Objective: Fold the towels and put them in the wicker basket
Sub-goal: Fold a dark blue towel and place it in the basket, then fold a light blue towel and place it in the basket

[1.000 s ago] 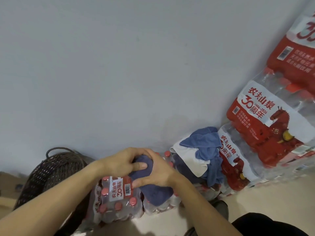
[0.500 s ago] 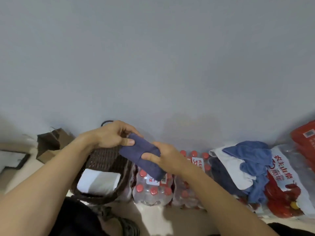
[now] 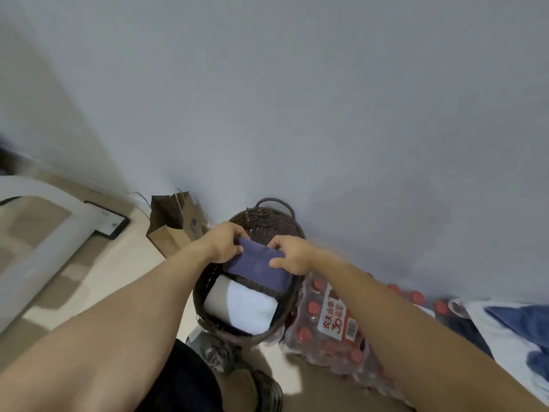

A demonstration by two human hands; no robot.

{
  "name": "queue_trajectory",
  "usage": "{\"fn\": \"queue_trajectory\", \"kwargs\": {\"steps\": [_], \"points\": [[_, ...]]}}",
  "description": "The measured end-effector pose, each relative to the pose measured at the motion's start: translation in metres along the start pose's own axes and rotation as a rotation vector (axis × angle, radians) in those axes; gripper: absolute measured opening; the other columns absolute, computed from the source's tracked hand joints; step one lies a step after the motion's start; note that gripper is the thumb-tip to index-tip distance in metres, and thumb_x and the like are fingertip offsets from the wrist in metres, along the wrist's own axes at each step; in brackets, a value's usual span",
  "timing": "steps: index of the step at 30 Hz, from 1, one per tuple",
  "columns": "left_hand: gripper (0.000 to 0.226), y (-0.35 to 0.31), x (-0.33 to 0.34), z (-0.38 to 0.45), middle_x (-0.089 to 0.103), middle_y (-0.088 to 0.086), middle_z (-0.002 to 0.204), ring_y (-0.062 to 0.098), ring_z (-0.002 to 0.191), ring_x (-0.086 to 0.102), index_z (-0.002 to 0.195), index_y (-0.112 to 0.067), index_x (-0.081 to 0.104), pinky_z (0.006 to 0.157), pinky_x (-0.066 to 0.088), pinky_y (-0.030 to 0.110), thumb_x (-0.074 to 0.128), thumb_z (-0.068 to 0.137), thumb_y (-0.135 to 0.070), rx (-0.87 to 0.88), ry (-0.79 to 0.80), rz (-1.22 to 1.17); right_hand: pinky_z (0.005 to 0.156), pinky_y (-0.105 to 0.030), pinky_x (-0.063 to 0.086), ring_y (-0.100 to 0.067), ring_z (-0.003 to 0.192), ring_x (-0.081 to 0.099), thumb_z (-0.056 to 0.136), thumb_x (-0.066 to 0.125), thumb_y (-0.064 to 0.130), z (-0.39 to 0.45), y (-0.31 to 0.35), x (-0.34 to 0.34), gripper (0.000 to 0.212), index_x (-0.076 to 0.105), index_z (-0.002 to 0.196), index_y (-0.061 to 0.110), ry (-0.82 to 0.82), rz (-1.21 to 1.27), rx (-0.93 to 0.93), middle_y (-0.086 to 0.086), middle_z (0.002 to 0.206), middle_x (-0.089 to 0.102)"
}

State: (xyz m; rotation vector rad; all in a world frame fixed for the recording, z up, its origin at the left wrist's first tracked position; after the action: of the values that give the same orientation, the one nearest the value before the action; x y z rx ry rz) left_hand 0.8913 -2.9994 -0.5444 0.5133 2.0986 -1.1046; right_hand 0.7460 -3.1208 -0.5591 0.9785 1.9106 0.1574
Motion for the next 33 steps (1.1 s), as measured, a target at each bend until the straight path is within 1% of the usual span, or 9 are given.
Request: {"fn": "queue_trajectory", "kwargs": {"steps": [6, 11, 15, 18, 20, 23, 28, 30, 33], "points": [[0.029, 0.02, 0.027, 0.011, 0.069, 0.006, 0.114, 0.023, 0.108, 0.061, 0.111, -0.014, 0.071, 0.087, 0.041, 0.022, 0.057, 0.087, -0.006, -0.074, 0.022, 0.03, 0.089, -0.03, 0.037, -0.029, 0.124, 0.051, 0.096, 0.058, 0.03, 0.03, 0.001, 0.024, 0.05, 0.043, 0.14, 0.012, 0.129, -0.128, 0.08, -0.012, 0.139, 0.051], [0.035, 0.027, 0.032, 0.02, 0.064, 0.01, 0.123, 0.028, 0.115, 0.057, 0.12, -0.014, 0.066, 0.093, 0.04, 0.025, 0.055, 0.087, -0.005, -0.121, 0.019, 0.073, 0.107, -0.039, 0.039, -0.033, 0.132, 0.046, 0.097, 0.056, 0.035, 0.036, 0.01, 0.042, 0.061, 0.033, 0.148, 0.009, 0.139, -0.168, 0.127, -0.016, 0.148, 0.043], [0.044, 0.031, 0.034, 0.022, 0.059, 0.012, 0.13, 0.03, 0.121, 0.053, 0.131, -0.014, 0.057, 0.099, 0.038, 0.028, 0.059, 0.087, -0.008, -0.131, 0.026, 0.14, 0.101, -0.044, 0.045, -0.035, 0.122, 0.05, 0.086, 0.071, 0.038, 0.031, 0.013, 0.036, 0.06, 0.048, 0.132, 0.009, -0.037, -0.246, 0.113, -0.015, 0.136, 0.048], [0.047, 0.027, 0.033, 0.02, 0.054, 0.015, 0.127, 0.032, 0.117, 0.054, 0.13, -0.01, 0.052, 0.098, 0.04, 0.03, 0.063, 0.085, -0.011, -0.086, -0.008, 0.214, 0.089, -0.038, 0.047, -0.03, 0.106, 0.055, 0.076, 0.08, 0.03, 0.028, 0.009, 0.028, 0.043, 0.055, 0.108, 0.014, -0.211, -0.141, 0.001, -0.006, 0.112, 0.052], [0.042, 0.022, 0.03, 0.018, 0.05, 0.013, 0.121, 0.032, 0.107, 0.057, 0.124, -0.01, 0.055, 0.091, 0.045, 0.032, 0.063, 0.083, -0.013, -0.038, -0.071, 0.248, 0.082, -0.033, 0.048, -0.026, 0.098, 0.059, 0.076, 0.079, 0.025, 0.027, 0.007, 0.031, 0.029, 0.058, 0.095, 0.018, -0.144, -0.099, -0.07, -0.001, 0.099, 0.057], [0.029, 0.02, 0.031, 0.014, 0.049, 0.008, 0.113, 0.03, 0.098, 0.058, 0.109, -0.012, 0.063, 0.084, 0.045, 0.032, 0.066, 0.08, -0.013, 0.026, -0.09, 0.244, 0.083, -0.035, 0.051, -0.024, 0.096, 0.062, 0.079, 0.077, 0.026, 0.029, 0.003, 0.04, 0.022, 0.062, 0.094, 0.021, -0.06, -0.105, -0.077, -0.001, 0.1, 0.062], [0.029, 0.026, 0.038, 0.012, 0.054, 0.008, 0.117, 0.028, 0.106, 0.057, 0.111, -0.012, 0.067, 0.089, 0.043, 0.029, 0.067, 0.083, -0.013, -0.005, 0.01, 0.295, 0.078, -0.026, 0.043, -0.02, 0.097, 0.058, 0.07, 0.086, 0.033, 0.034, 0.002, 0.042, 0.047, 0.063, 0.107, 0.016, -0.041, -0.124, -0.096, -0.002, 0.105, 0.06], [0.03, 0.022, 0.036, 0.014, 0.063, 0.008, 0.118, 0.027, 0.109, 0.06, 0.113, -0.012, 0.068, 0.09, 0.043, 0.027, 0.065, 0.083, -0.012, -0.029, 0.049, 0.311, 0.078, -0.025, 0.045, -0.017, 0.093, 0.058, 0.071, 0.086, 0.033, 0.023, 0.004, 0.034, 0.05, 0.064, 0.112, 0.015, -0.051, -0.034, -0.094, -0.003, 0.109, 0.063], [0.027, 0.002, 0.026, 0.018, 0.071, 0.01, 0.108, 0.03, 0.105, 0.064, 0.106, -0.01, 0.071, 0.088, 0.05, 0.031, 0.063, 0.081, -0.013, -0.024, 0.04, 0.327, 0.071, -0.029, 0.057, -0.009, 0.072, 0.061, 0.079, 0.081, 0.027, -0.016, -0.007, 0.002, 0.03, 0.068, 0.103, 0.017, -0.182, 0.42, -0.059, 0.003, 0.089, 0.066]]}}
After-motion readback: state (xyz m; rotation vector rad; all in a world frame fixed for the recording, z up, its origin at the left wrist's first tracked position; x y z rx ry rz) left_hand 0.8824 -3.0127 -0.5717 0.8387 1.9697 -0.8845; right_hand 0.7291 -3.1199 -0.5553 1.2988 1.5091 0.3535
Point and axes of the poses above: each hand's wrist, its own z-axis towards the middle knuckle, its own x-axis out of the palm, y = z × x, the point moved 3 cm from there along z, towards the middle knuckle
